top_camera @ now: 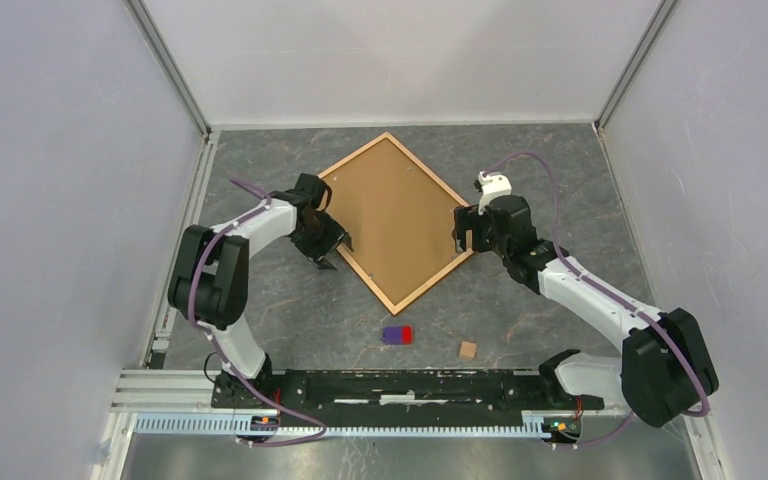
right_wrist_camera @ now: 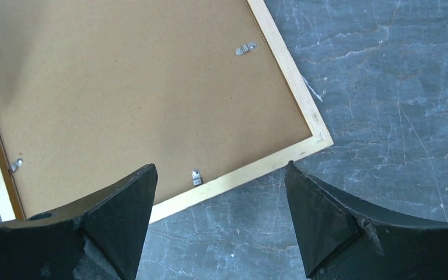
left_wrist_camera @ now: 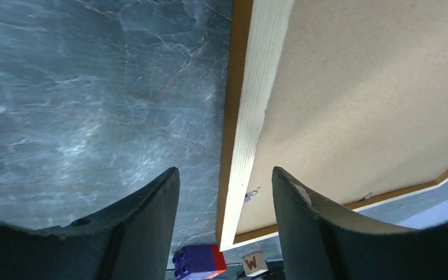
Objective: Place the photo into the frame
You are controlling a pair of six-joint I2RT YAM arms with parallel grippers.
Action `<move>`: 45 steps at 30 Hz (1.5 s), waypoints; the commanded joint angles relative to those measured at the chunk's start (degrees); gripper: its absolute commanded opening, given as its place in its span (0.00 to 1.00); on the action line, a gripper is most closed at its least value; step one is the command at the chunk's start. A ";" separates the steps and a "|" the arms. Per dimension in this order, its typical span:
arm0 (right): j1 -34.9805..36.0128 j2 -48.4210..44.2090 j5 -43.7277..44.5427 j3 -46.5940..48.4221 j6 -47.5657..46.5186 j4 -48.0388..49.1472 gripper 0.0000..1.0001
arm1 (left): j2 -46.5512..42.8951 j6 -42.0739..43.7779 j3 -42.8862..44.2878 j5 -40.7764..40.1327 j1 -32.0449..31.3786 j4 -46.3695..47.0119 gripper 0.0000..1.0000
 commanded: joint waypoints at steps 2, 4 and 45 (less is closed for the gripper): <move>-0.40 -0.55 1.68 0.21 -1.38 -1.76 0.86 | 4.33 -5.22 0.06 2.74 -0.69 6.15 0.63; -0.67 -0.73 2.20 -0.15 -1.61 -1.88 0.86 | 5.62 -3.86 1.40 0.78 -0.69 5.12 0.59; -7.29 29.73 -7.53 17.07 -11.75 -1.18 0.68 | 8.79 34.56 10.91 -9.00 -2.73 -0.79 0.02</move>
